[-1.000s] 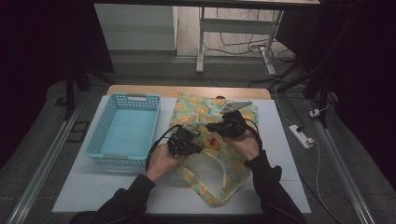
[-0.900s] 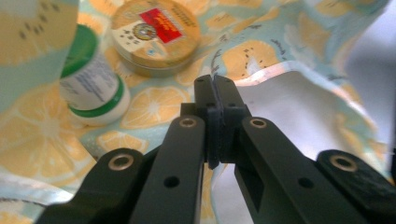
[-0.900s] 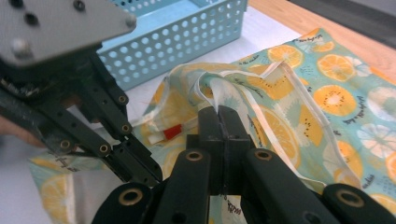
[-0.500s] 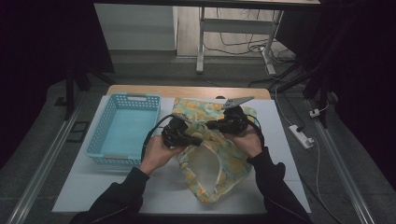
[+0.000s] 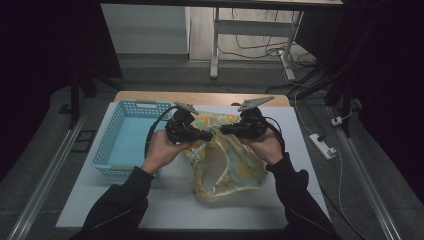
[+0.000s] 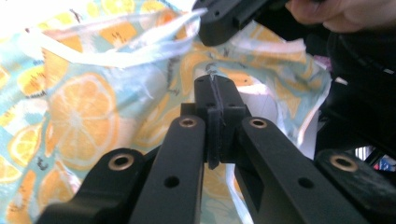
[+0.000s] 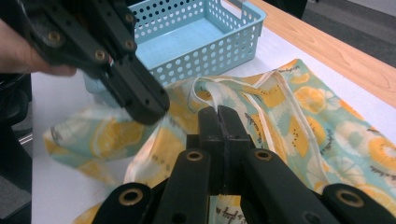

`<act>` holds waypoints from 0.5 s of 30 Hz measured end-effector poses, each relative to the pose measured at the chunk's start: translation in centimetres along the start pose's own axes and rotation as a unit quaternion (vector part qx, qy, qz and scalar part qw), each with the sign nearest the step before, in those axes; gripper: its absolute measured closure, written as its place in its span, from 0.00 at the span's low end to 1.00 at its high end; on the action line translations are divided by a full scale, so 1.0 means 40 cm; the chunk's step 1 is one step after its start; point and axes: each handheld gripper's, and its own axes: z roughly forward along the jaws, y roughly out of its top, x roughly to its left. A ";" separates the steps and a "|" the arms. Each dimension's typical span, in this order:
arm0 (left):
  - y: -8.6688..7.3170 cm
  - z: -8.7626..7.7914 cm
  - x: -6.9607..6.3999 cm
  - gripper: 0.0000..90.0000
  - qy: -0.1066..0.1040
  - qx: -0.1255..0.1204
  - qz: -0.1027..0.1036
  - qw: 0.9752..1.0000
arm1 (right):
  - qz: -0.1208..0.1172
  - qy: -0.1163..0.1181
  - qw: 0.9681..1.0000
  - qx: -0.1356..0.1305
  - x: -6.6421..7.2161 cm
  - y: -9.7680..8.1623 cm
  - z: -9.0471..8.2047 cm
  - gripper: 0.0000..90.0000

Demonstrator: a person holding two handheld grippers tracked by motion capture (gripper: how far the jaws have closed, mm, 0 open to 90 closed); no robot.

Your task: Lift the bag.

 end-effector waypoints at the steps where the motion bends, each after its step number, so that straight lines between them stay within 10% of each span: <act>1: 0.005 -0.004 0.000 1.00 -0.001 -0.003 -0.002 1.000 | -0.002 -0.001 1.000 0.000 0.000 0.004 -0.002 1.00; 15: 0.088 -0.083 0.002 1.00 0.005 -0.039 0.002 0.999 | -0.021 -0.009 1.000 -0.014 0.012 0.070 -0.039 1.00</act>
